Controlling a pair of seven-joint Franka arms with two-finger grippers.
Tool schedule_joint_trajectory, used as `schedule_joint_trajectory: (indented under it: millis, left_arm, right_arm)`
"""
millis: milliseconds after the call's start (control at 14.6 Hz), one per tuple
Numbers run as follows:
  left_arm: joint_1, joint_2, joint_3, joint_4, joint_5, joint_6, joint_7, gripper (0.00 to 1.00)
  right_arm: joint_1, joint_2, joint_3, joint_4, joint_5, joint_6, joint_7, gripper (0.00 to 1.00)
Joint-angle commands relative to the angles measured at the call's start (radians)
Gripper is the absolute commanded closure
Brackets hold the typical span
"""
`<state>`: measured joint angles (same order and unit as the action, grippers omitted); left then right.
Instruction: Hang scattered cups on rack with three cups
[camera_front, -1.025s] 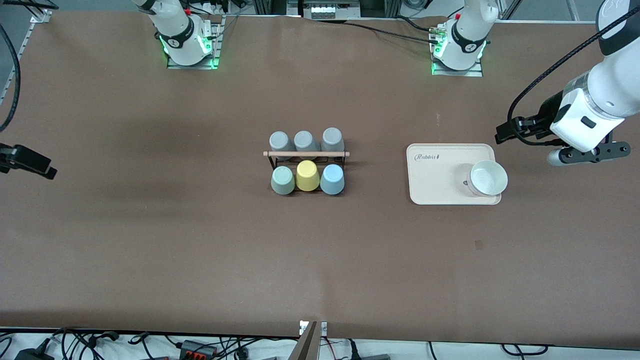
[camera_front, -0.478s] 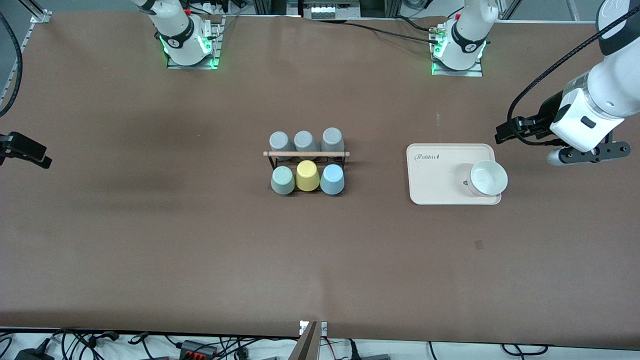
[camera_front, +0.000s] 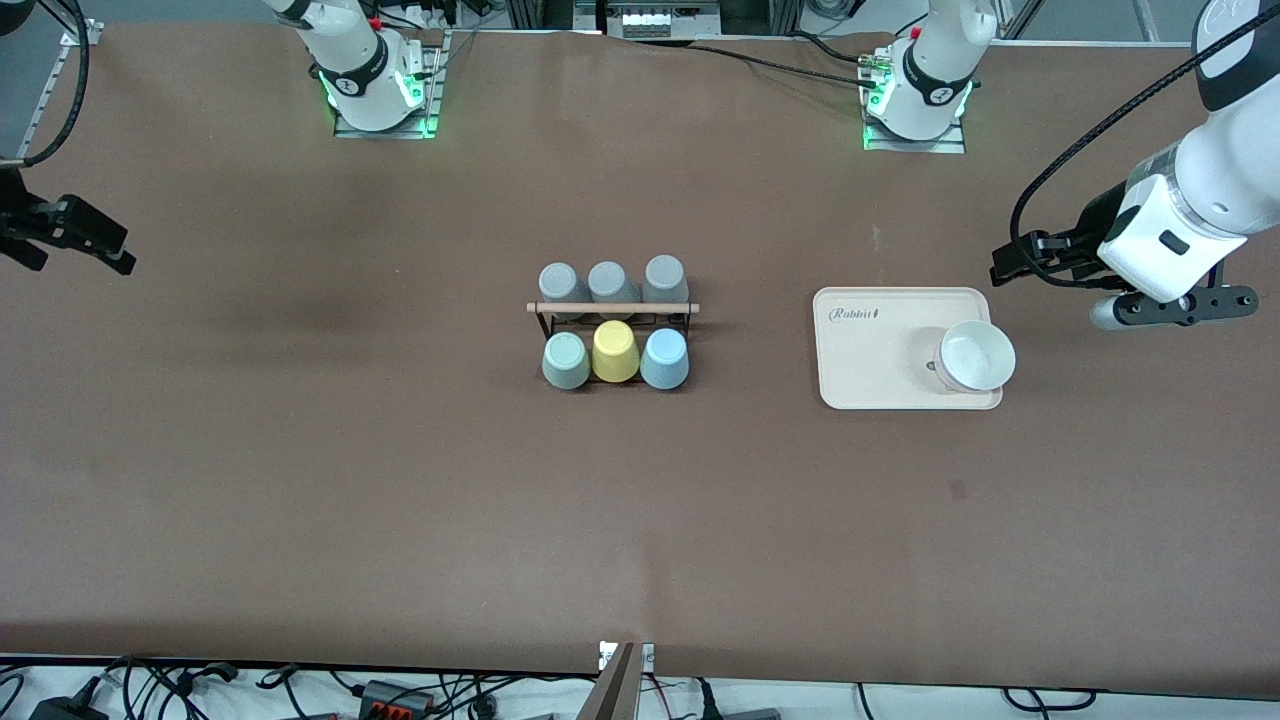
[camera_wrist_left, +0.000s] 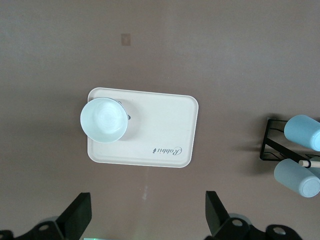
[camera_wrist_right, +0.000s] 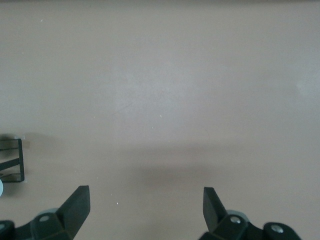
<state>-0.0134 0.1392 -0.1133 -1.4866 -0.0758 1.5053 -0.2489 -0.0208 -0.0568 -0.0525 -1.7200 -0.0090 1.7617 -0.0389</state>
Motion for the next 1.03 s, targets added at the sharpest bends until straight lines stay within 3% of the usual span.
schedule_joint_trajectory:
  millis: [0,957]
  left_arm:
    - [0.004,-0.010,0.003,-0.003,0.013,-0.014,0.023,0.00]
    - [0.003,-0.010,0.004,-0.003,0.013,-0.016,0.023,0.00]
  right_arm:
    - [0.010,0.014,-0.007,-0.001,-0.005,0.024,-0.036,0.00]
    - [0.015,0.049,-0.006,0.031,-0.006,0.007,-0.035,0.00]
